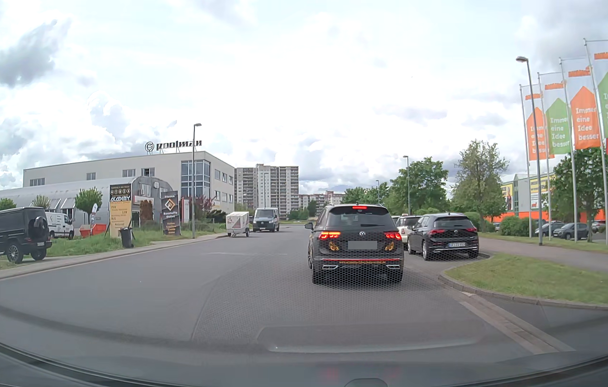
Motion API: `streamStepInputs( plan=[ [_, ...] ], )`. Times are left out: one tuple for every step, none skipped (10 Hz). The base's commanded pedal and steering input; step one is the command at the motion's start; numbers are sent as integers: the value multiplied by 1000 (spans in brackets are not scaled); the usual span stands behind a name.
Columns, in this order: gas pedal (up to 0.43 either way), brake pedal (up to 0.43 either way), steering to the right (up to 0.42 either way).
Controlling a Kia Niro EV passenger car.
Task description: Follow the waypoints while adhering to traffic rules and regulations
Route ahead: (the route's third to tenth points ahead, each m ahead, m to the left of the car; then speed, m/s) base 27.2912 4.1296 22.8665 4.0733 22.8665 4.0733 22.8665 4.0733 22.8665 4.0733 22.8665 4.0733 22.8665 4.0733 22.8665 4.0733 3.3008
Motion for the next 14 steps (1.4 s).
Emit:
streamStepInputs(
  plan=[
    [0,195,-8],
    [0,201,-10],
    [0,207,-10],
    [0,201,-9],
    [0,201,-8],
    [0,201,-9],
    [0,201,-8],
    [0,201,-7],
    [0,195,-7],
    [0,195,-9],
    [0,207,-9],
    [0,207,-8],
    [0,201,-7],
    [0,201,-7]
  ],
)
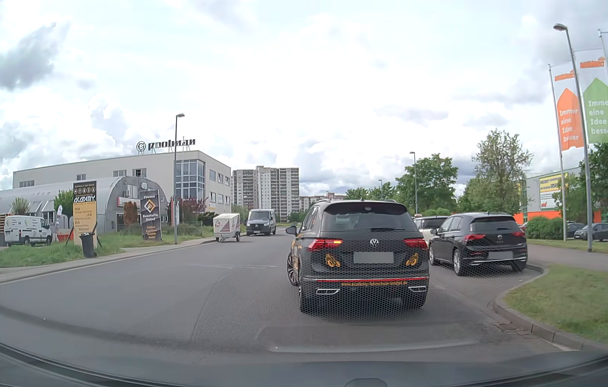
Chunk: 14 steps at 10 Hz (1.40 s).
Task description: Follow the waypoints while adhering to traffic rules and regulations
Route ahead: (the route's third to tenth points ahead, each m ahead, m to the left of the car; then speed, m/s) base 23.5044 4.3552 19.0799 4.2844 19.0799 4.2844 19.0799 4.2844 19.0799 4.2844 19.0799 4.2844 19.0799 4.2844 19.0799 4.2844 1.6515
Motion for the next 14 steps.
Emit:
streamStepInputs(
  plan=[
    [0,207,-7],
    [0,207,-7],
    [0,207,-6],
    [0,207,-7],
    [0,207,-7],
    [0,207,-7],
    [0,207,-7],
    [0,207,-6],
    [0,207,-7],
    [0,201,-7],
    [0,189,-7],
    [0,171,-7],
    [0,165,-7],
    [0,140,-7]
  ],
)
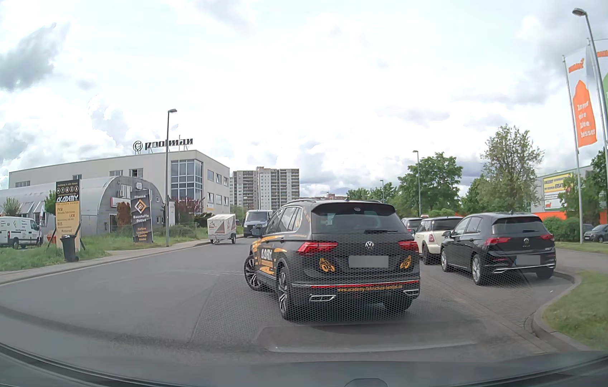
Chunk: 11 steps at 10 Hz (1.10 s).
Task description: Follow the waypoints while adhering to traffic rules and regulations
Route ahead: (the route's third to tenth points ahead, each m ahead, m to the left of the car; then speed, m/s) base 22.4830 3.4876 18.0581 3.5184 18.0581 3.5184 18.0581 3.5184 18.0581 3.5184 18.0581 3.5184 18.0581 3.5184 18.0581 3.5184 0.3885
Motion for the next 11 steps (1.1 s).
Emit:
streamStepInputs(
  plan=[
    [0,67,-7],
    [0,24,-6],
    [0,12,-6],
    [0,0,-7],
    [0,0,-7],
    [0,0,-7],
    [0,0,-7],
    [0,0,-7],
    [20,0,-7],
    [79,0,-7],
    [118,0,-7]
  ],
)
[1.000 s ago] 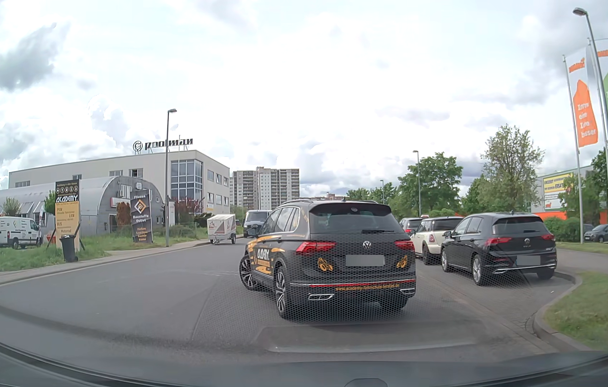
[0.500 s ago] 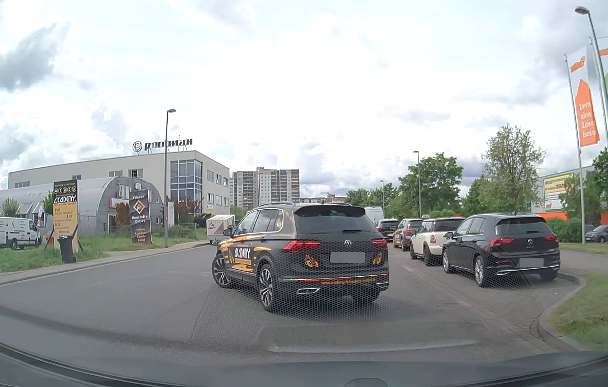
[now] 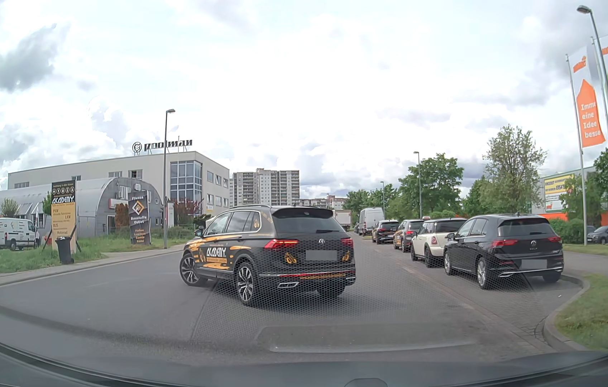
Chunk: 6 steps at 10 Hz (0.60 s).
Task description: Follow the waypoints while adhering to traffic rules and regulations
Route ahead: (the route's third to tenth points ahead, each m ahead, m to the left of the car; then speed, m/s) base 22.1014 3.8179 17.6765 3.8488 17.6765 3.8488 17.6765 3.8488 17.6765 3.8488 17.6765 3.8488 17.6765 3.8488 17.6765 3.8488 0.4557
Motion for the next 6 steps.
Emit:
streamStepInputs(
  plan=[
    [169,0,-6],
    [197,0,-6],
    [240,0,-7],
    [268,0,-7],
    [287,0,-7],
    [319,0,-7]
  ],
)
